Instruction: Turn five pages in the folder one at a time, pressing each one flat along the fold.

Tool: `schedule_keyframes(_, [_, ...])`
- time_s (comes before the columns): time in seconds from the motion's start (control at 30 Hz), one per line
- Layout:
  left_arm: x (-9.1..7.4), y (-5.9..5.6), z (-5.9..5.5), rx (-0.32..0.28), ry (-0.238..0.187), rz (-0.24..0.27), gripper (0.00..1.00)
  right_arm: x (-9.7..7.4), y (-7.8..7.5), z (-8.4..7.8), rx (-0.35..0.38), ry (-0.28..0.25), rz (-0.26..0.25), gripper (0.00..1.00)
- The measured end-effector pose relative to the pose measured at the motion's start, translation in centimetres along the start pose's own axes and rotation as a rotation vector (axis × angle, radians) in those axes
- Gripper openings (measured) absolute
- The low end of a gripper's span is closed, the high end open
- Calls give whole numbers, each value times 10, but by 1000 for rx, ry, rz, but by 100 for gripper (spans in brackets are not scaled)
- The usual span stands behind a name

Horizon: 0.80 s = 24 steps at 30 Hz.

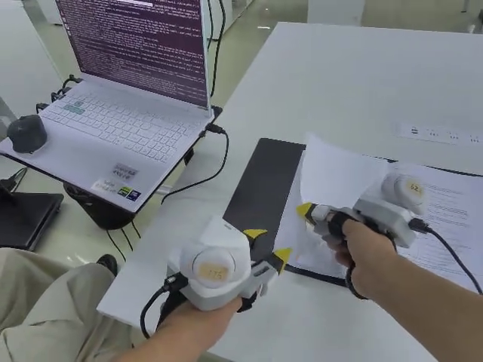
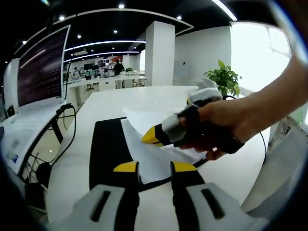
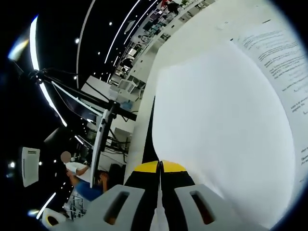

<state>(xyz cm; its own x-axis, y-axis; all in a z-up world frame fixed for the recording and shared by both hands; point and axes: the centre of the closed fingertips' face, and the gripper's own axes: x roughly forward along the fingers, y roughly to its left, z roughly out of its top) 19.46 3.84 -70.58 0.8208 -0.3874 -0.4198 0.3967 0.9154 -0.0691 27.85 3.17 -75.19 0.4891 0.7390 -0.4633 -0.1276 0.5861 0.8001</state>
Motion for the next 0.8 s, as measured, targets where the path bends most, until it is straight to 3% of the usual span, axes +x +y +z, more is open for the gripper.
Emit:
schedule_keyframes(0.17, [5, 1, -8, 14, 21, -10, 24, 9, -4, -5, 36, 16, -1, 0])
schedule_keyframes(0.27, [8, 1, -12, 19, 31, -12, 24, 14, 0, -12, 74, 42, 22, 7])
schedule_keyframes(0.43, [15, 0, -18, 22, 44, -16, 23, 12, 6, -19, 72, 55, 47, 9])
schedule_keyframes(0.63, [34, -5, -24, 47, 65, -36, 22, -6, 12, -5, 93, 14, 100, 7])
schedule_keyframes(0.8, [60, -4, -36, 49, 105, -22, 21, -26, -3, 21, 92, -24, 103, 0])
